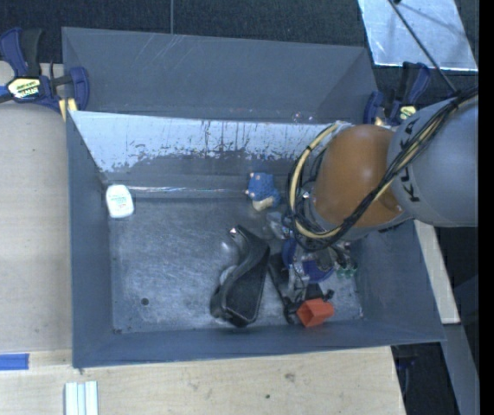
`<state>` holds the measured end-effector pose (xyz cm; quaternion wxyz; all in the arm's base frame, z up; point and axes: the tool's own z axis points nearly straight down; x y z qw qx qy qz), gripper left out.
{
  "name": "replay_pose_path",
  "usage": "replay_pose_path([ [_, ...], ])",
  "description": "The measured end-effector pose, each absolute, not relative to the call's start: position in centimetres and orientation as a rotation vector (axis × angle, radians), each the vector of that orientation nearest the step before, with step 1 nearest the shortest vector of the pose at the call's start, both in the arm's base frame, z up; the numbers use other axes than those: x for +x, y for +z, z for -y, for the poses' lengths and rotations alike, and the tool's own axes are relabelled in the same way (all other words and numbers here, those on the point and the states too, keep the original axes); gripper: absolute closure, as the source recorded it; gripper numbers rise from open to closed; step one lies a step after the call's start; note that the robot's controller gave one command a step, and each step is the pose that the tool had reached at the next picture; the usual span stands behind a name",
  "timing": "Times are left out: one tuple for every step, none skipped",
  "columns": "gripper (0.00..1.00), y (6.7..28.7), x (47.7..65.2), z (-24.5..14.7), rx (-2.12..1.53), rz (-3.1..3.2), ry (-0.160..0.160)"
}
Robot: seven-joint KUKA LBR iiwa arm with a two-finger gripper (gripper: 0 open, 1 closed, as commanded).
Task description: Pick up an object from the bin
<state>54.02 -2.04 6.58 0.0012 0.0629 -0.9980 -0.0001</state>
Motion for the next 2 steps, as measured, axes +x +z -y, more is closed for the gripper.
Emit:
replay_pose_path([
  [1.0,7.1,54.2,2.0,0.199,3.141,0.001],
  [1.0,22.4,55.7,2.2,0.106,3.153,0.002],
])
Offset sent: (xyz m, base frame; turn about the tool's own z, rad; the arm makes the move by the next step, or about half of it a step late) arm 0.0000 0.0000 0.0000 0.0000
